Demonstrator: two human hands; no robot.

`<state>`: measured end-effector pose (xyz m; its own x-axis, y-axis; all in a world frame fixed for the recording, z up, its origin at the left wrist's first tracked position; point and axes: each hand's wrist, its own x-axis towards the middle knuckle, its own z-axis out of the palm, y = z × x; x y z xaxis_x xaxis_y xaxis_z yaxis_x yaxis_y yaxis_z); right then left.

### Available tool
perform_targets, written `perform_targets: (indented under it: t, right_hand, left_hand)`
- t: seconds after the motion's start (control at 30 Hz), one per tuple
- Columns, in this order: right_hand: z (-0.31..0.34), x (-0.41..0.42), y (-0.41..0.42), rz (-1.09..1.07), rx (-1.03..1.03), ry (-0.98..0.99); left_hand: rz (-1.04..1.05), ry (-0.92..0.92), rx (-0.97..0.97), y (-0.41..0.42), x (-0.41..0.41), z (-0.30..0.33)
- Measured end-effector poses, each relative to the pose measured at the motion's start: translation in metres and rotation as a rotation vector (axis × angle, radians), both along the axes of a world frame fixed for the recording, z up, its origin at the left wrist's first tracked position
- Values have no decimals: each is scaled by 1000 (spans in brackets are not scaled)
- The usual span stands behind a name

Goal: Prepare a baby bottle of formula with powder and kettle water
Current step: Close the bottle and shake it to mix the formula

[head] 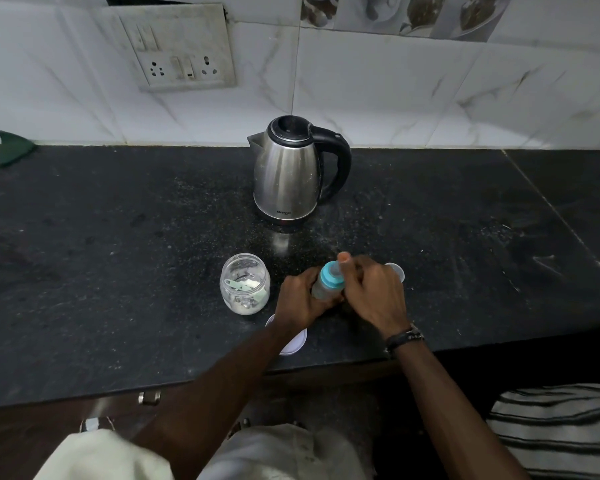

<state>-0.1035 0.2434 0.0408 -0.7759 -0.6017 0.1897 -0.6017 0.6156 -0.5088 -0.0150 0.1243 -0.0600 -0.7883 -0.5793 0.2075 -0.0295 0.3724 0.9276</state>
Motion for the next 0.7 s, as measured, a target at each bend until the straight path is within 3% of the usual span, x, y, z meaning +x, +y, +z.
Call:
perform_targets:
  t: [0.13,0.27,0.37,0.5,0.7]
  right_hand:
    - [-4,-22,10,-192,-66,49]
    - [-14,-47,18,-308,279,-32]
    - [-20,-55,24,-316,384,-154]
    - [-29,-58,29,-317,334,-240]
    - [-26,-52,32,-303,116,-194]
  left_hand:
    - [-1,-10,-51,-1,-1,0]
    - [7,-23,-61,-2,-1,0]
    - [-9,-20,-59,-1,0,1]
    - [-15,-16,-63,-1,0,2]
    - [-11,-29,-46,-1,0,2]
